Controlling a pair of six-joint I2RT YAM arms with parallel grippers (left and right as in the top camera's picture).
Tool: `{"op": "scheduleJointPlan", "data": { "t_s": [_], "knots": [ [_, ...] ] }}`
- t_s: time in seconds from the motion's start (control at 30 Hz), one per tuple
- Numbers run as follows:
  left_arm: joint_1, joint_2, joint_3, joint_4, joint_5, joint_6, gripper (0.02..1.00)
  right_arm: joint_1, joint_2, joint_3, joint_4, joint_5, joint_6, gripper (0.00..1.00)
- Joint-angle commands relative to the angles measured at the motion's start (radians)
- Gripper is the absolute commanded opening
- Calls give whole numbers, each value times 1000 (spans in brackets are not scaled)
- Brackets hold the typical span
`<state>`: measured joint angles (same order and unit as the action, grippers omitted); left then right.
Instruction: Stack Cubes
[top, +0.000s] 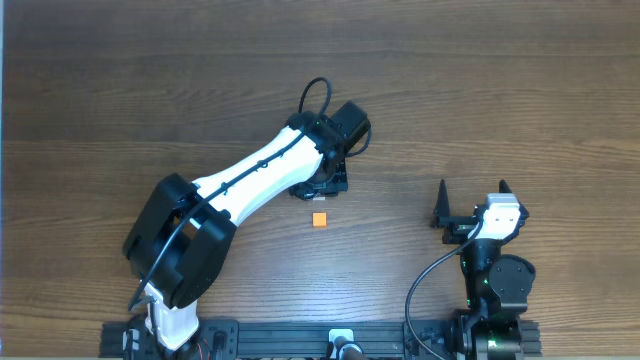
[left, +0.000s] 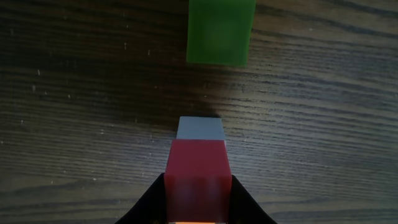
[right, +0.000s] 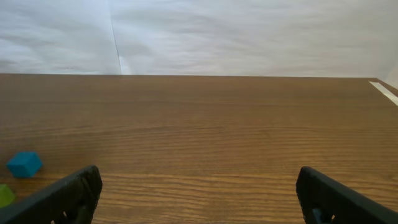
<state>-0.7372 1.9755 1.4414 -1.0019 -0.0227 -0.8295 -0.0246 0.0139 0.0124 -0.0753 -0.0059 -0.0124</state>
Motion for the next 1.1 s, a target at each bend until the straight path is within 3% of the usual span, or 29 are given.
{"op": "scheduleJointPlan", "data": {
  "t_s": [0.03, 0.23, 0.33, 0.53, 0.73, 0.87, 1.1],
  "knots": [
    [7, 32, -9, -3, -4, 15, 62, 0, -9, -7, 0, -12, -8, 993],
    [7, 36, -9, -4, -4, 15, 64, 0, -9, -7, 0, -12, -8, 993],
    [7, 37, -9, -4, -4, 15, 112, 0, -9, -7, 0, -12, -8, 991],
    [7, 37, -9, -4, -4, 15, 321, 0, -9, -7, 0, -12, -8, 991],
    [7, 37, -9, -3, -4, 15, 619, 0, -9, -7, 0, -12, -8, 991],
    [7, 37, -9, 0, 8, 15, 752, 0, -9, -7, 0, -12, -8, 991],
    [-26, -23, -37, 2, 57, 14, 816, 0, -9, -7, 0, -12, -8, 993]
  ]
}}
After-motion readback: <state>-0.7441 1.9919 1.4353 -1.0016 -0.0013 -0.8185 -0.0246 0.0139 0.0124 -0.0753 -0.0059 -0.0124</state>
